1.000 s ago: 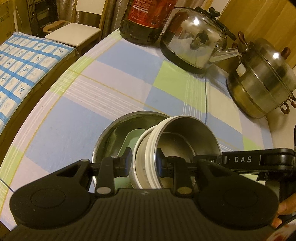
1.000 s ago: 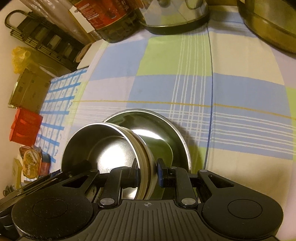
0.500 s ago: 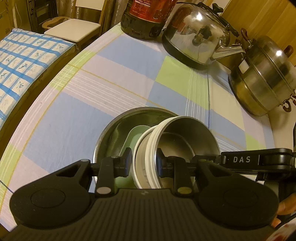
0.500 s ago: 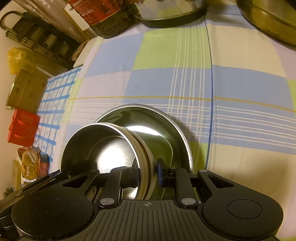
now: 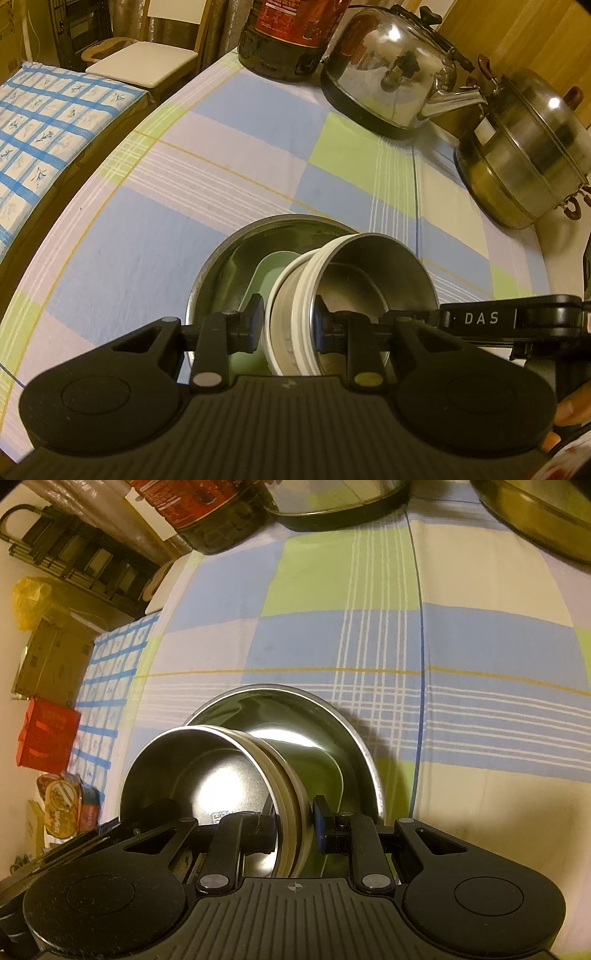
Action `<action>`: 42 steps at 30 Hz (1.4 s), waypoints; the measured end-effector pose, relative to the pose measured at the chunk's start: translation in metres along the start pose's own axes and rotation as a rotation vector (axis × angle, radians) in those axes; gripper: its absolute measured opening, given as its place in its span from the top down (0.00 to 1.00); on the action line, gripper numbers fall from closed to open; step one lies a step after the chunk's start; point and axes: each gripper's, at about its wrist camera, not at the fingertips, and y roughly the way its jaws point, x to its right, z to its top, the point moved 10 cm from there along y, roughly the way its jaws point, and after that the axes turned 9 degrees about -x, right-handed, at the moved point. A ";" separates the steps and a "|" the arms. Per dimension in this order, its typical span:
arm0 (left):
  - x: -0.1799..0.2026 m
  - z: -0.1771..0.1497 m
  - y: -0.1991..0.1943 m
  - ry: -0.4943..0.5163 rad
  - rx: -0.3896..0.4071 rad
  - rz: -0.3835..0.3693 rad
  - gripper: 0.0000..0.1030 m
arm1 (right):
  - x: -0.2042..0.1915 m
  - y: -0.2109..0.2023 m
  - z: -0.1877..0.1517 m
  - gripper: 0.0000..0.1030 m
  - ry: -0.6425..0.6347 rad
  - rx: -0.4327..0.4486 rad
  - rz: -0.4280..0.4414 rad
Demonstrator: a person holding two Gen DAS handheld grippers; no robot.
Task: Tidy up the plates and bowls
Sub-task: 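Lower the bowl stack onto the green plate and open the right tool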
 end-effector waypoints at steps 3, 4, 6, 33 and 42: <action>0.000 -0.001 0.000 0.005 0.002 0.001 0.77 | -0.001 -0.001 -0.001 0.81 -0.020 0.007 -0.003; 0.001 -0.001 -0.001 0.009 0.004 0.003 0.77 | -0.002 -0.001 -0.002 0.81 -0.026 0.012 -0.003; 0.001 0.000 -0.004 0.018 0.014 0.009 0.78 | -0.002 -0.003 -0.002 0.80 -0.035 0.025 0.002; 0.005 0.000 -0.026 0.048 0.050 -0.061 0.91 | 0.008 -0.029 -0.006 0.90 0.023 0.157 0.176; -0.001 0.005 -0.022 0.015 0.005 -0.093 0.91 | 0.005 -0.030 0.000 0.89 0.086 0.076 0.138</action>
